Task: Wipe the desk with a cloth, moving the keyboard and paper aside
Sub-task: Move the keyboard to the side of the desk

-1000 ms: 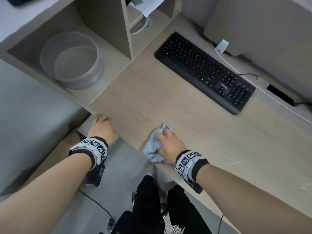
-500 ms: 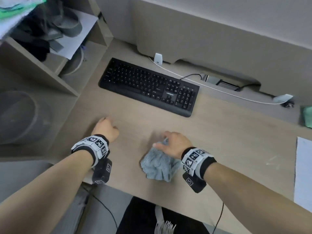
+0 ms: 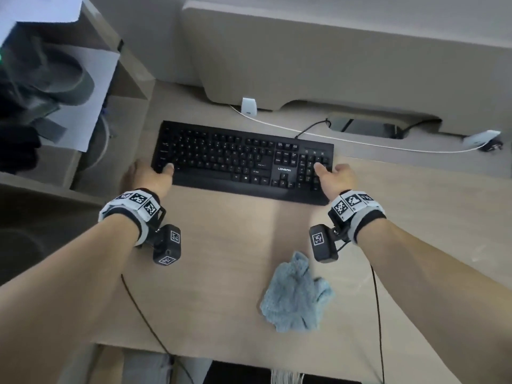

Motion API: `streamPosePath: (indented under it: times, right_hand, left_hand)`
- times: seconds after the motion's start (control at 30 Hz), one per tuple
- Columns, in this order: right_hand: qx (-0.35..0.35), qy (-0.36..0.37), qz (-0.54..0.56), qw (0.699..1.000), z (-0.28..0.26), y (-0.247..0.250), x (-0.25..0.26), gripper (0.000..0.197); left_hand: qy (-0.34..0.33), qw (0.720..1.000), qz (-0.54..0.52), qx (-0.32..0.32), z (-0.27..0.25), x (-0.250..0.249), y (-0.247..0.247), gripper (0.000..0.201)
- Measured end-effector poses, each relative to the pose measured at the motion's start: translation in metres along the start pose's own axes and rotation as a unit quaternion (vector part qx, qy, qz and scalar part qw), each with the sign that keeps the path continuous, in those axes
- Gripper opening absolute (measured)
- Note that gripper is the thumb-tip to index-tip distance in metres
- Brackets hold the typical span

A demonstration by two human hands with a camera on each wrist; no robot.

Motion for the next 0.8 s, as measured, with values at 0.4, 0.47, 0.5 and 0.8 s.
streamPosePath:
  times: [0.4, 0.47, 0.5, 0.8]
  right_hand:
    - [-0.018, -0.052, 0.006, 0.998, 0.002, -0.003, 0.012, 0.069]
    - [-0.016, -0.071, 0.011, 0.997, 0.003, 0.006, 0.004, 0.074]
    - [-0.021, -0.078, 0.017, 0.997, 0.005, 0.012, 0.0, 0.075]
    - [-0.093, -0.13, 0.064, 0.985, 0.035, 0.12, -0.078, 0.07]
  left_hand:
    - [0.022, 0.991, -0.082, 0.101, 0.012, -0.057, 0.009, 0.059]
    - [0.023, 0.99, -0.076, 0.117, 0.004, -0.063, 0.005, 0.065]
    - [0.017, 0.99, -0.073, 0.119, -0.001, -0.067, 0.003, 0.064]
    - [-0.033, 0.986, -0.08, 0.142, -0.104, -0.138, -0.033, 0.07]
Point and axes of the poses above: each hand's wrist, its own z-axis towards the middle knuckle, its own y-axis out of the back of the hand, x = y × z, the point moved 5 cm from there along z, towards the middle knuckle, and after that the axes turned 10 degrees about -x, right-handed, at the moved point
